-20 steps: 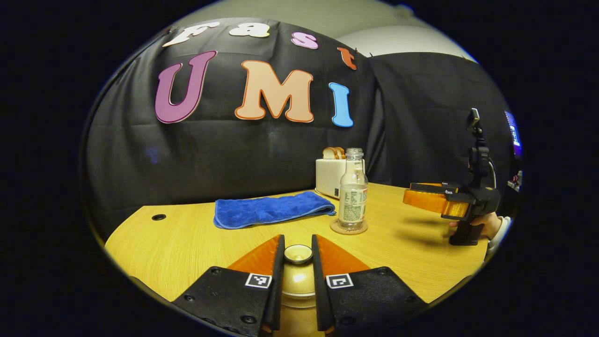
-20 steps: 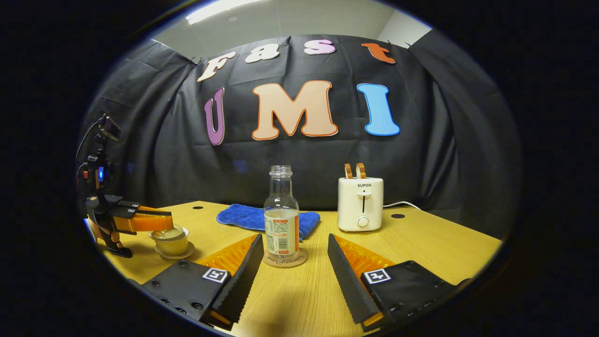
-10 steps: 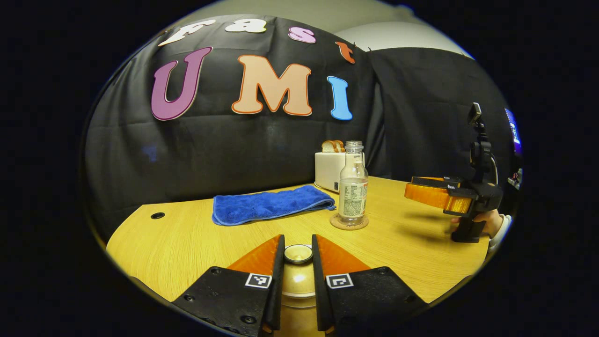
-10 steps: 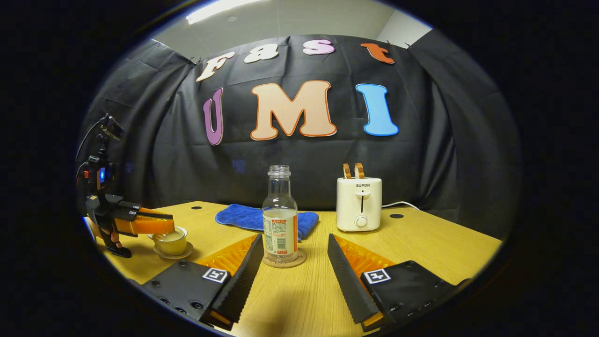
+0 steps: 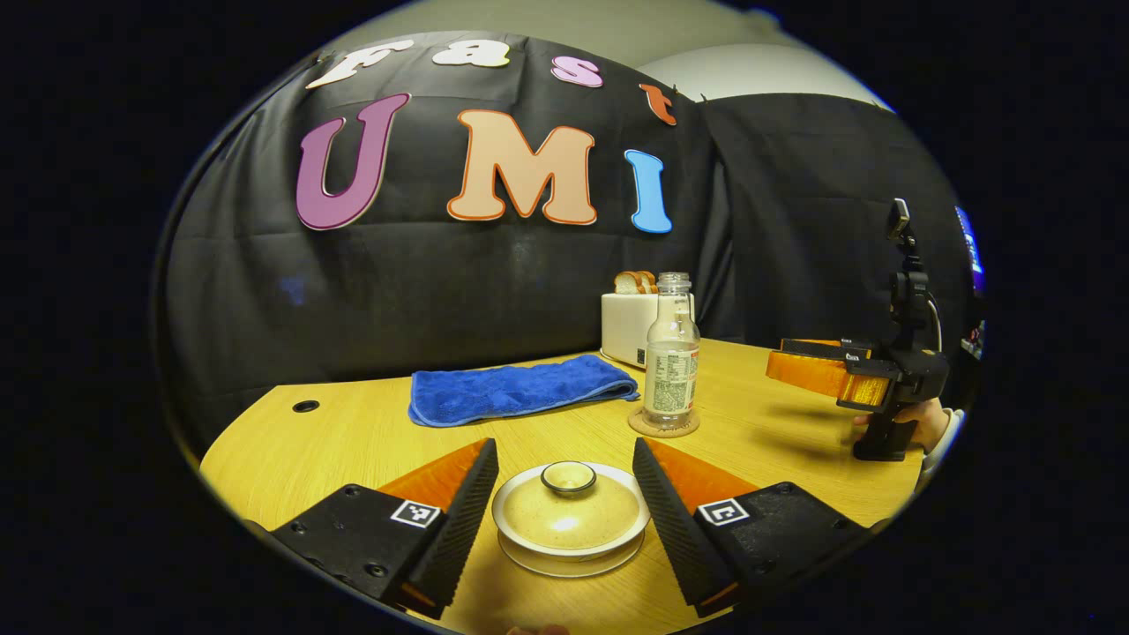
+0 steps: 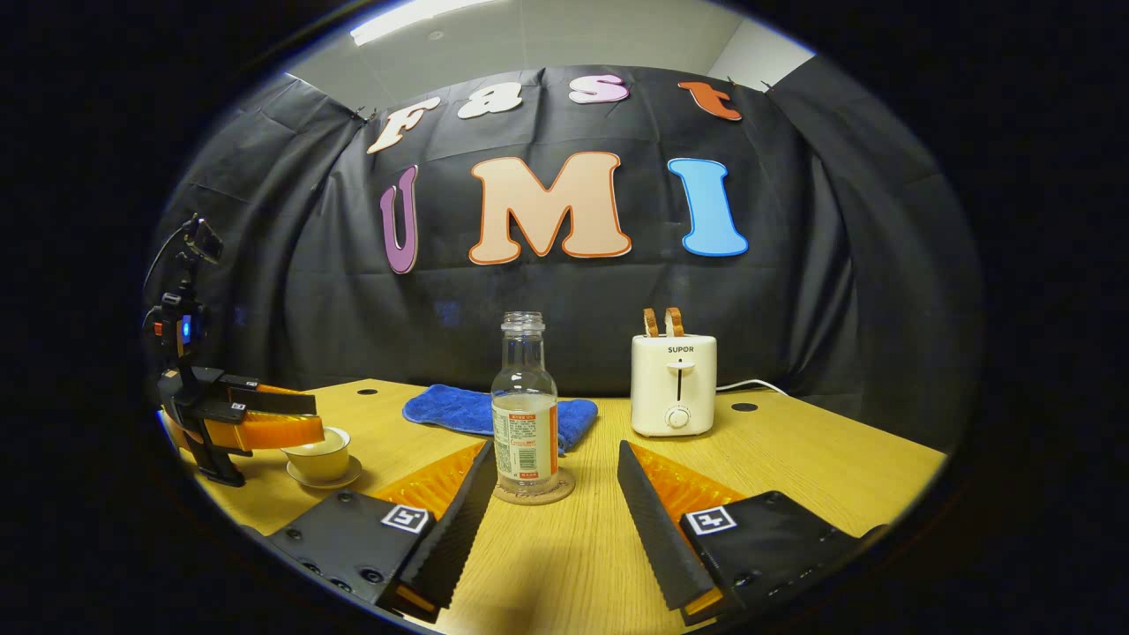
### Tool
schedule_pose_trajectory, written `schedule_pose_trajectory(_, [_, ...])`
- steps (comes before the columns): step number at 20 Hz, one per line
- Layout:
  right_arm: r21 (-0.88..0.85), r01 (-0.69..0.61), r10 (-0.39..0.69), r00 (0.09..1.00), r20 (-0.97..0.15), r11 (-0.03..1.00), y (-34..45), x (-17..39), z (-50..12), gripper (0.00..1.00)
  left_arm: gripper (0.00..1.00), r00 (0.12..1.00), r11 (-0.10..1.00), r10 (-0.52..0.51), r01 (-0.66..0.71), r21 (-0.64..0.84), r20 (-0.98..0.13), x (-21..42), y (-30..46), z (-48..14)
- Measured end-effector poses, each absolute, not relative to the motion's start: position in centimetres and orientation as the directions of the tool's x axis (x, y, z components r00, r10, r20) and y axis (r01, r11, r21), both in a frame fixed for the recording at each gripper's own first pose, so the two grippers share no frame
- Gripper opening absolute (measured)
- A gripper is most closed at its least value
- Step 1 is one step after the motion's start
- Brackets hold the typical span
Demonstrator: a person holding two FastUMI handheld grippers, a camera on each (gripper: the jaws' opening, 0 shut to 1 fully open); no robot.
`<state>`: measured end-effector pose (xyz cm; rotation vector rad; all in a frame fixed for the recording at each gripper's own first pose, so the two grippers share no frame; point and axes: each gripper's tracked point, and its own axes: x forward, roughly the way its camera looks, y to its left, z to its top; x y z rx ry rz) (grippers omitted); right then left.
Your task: Open the teacup lid with one hand, grasp the water bottle and pour water into the teacup with the other hand; after pouring, place the water bottle on the coaster and then close the teacup lid.
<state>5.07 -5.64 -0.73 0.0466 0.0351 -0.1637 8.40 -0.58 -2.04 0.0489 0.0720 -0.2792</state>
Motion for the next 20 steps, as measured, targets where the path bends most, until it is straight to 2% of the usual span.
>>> schedule_pose_trajectory(2, [0.042, 0.177, -0.175, 0.984, -0.039, 0.983, -5.9, 5.0, -0.8, 0.84, 0.91, 0.971, 0.971, -0.236, 0.237, 0.042, -0.043, 7.8, 0.0, -1.4])
schedule_pose_trajectory(3, [0.042, 0.184, -0.182, 0.982, -0.039, 0.982, -6.1, 5.0, -0.7, 0.89, 0.94, 0.978, 0.977, -0.208, 0.209, 0.038, -0.025, 7.5, 0.6, -1.2])
schedule_pose_trajectory(5, [0.041, 0.198, -0.196, 0.98, -0.039, 0.979, -6.3, 4.9, -0.8, 0.89, 0.92, 0.987, 0.987, -0.163, 0.163, 0.015, 0.011, 7.1, 1.4, -0.8])
schedule_pose_trajectory(9, [0.039, 0.219, -0.217, 0.975, -0.038, 0.975, -6.7, 4.7, -0.8, 0.89, 0.93, 0.997, 0.997, -0.081, 0.081, 0.015, 0.011, 5.9, 2.8, -0.8])
schedule_pose_trajectory(11, [0.038, 0.236, -0.234, 0.971, -0.038, 0.971, -7.1, 4.5, -0.6, 0.89, 0.95, 1.0, 1.0, 0.014, -0.014, 0.014, 0.012, 5.4, 4.5, -0.9])
schedule_pose_trajectory(14, [0.033, 0.29, -0.289, 0.957, -0.037, 0.956, -8.2, 3.8, -0.7, 0.89, 0.96, 0.977, 0.977, 0.213, -0.213, 0.015, 0.013, 4.2, 8.1, -0.8])
schedule_pose_trajectory(18, [0.027, 0.375, -0.374, 0.927, -0.035, 0.927, -9.7, 2.6, -0.7, 0.89, 0.96, 0.944, 0.944, 0.33, -0.331, 0.016, 0.015, 2.7, 9.8, -0.8])
schedule_pose_trajectory(19, [0.026, 0.387, -0.386, 0.922, -0.035, 0.922, -9.9, 2.5, -0.6, 0.84, 0.96, 0.933, 0.933, 0.359, -0.359, 0.015, 0.016, 2.5, 10.2, -0.9])
schedule_pose_trajectory(20, [0.025, 0.397, -0.396, 0.917, -0.035, 0.917, -10.1, 2.4, -0.6, 0.89, 0.96, 0.92, 0.92, 0.391, -0.391, 0.016, 0.018, 2.2, 10.9, -0.9])
